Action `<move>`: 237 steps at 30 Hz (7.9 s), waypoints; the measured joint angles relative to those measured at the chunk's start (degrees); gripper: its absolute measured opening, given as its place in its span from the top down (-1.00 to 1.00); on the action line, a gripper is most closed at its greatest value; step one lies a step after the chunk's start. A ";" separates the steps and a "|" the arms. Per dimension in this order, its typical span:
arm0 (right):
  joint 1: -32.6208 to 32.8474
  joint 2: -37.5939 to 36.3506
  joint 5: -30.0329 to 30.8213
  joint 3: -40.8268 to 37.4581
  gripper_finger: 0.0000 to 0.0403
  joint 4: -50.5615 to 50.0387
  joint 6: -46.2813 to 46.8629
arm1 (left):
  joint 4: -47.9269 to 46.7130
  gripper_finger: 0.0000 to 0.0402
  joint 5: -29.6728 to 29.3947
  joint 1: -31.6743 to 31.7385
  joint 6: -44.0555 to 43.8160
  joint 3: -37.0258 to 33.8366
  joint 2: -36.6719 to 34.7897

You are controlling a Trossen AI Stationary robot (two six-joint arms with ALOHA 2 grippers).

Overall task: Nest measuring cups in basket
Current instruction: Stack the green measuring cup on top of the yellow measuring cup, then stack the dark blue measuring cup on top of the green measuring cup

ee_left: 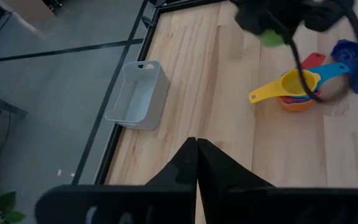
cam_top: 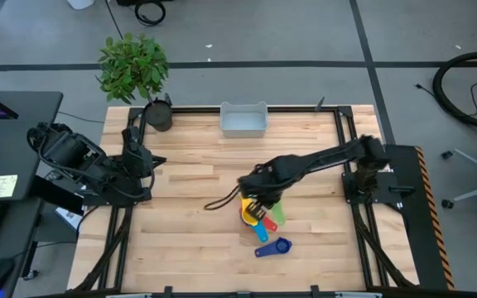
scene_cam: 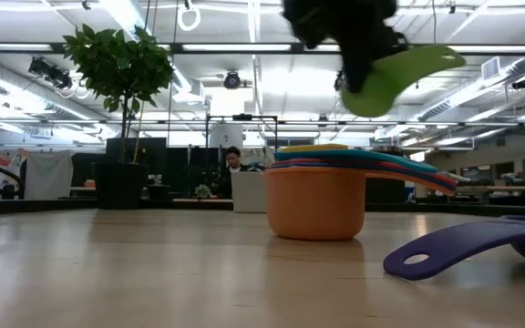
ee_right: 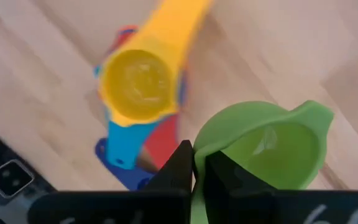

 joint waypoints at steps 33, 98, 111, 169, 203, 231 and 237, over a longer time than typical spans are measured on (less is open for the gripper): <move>1.20 24.95 -7.78 28.59 0.91 -11.53 -20.43 | 0.02 0.97 0.02 -0.02 -1.57 0.00 0.00; 7.52 24.56 -14.46 36.94 0.16 -20.25 -22.32 | 0.00 0.97 0.02 -0.02 -1.60 0.00 0.02; 15.68 24.73 -3.98 33.80 0.16 -20.26 -11.32 | 0.00 0.97 0.02 -0.02 -1.64 0.00 0.07; 17.26 22.70 -19.12 2.79 0.92 1.97 -13.26 | 0.17 0.97 0.02 -0.01 -4.17 0.00 0.07; 4.86 5.82 -7.80 2.97 0.93 8.71 7.30 | 0.13 0.97 0.02 -0.02 -0.96 0.00 0.07; 2.30 6.04 -8.45 1.55 0.93 14.67 -25.55 | 0.11 0.97 0.02 -0.02 -2.66 0.00 0.07; 2.83 6.04 -8.55 1.55 0.93 13.79 -47.76 | 0.13 0.97 0.02 0.00 -3.55 0.00 0.07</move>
